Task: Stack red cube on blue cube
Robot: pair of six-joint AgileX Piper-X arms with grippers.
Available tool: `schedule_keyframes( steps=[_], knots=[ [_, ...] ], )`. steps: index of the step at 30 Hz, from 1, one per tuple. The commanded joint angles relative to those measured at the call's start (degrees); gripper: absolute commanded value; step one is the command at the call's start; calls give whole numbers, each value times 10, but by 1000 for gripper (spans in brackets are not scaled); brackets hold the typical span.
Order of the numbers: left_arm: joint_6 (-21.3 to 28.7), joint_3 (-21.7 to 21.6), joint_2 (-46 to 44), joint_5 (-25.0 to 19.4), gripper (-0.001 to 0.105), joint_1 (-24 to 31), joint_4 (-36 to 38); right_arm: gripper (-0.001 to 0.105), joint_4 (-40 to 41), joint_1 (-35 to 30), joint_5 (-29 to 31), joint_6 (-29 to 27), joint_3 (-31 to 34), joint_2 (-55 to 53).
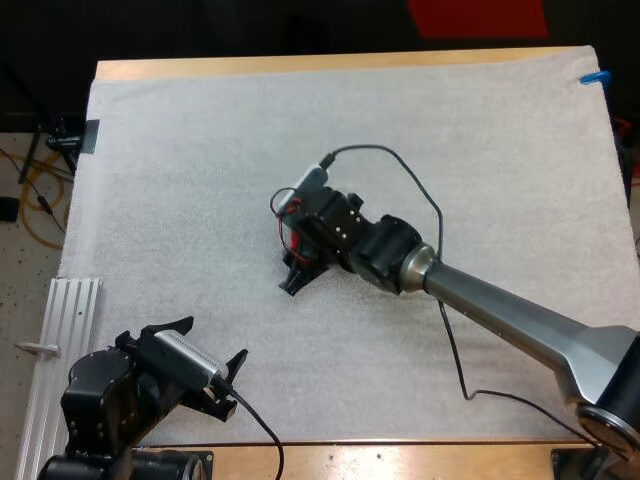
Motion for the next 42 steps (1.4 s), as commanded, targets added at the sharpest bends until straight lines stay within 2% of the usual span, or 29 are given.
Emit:
schedule_keyframes(
  steps=[1, 10, 18, 33, 35, 40, 42],
  knots=[
    [3, -6, 0, 4, 76, -2, -3, 25, -1, -8, 3, -6, -8, 6],
    [3, -6, 0, 4, 76, -2, -3, 25, -7, -64, -6, -5, -25, 39],
    [3, -6, 0, 4, 76, -2, -3, 25, -9, -65, -23, -11, -56, 80],
    [3, -6, 0, 4, 76, -2, -3, 25, -9, -66, -57, -15, -57, 103],
    [3, -6, 0, 4, 76, -2, -3, 28, -9, -66, -57, -18, -57, 103],
    [3, -6, 0, 4, 76, -2, -3, 53, -11, -66, -70, -25, -57, 103],
    [3, -6, 0, 4, 76, -2, -3, 58, -12, -66, -70, -25, -57, 103]
  ],
)
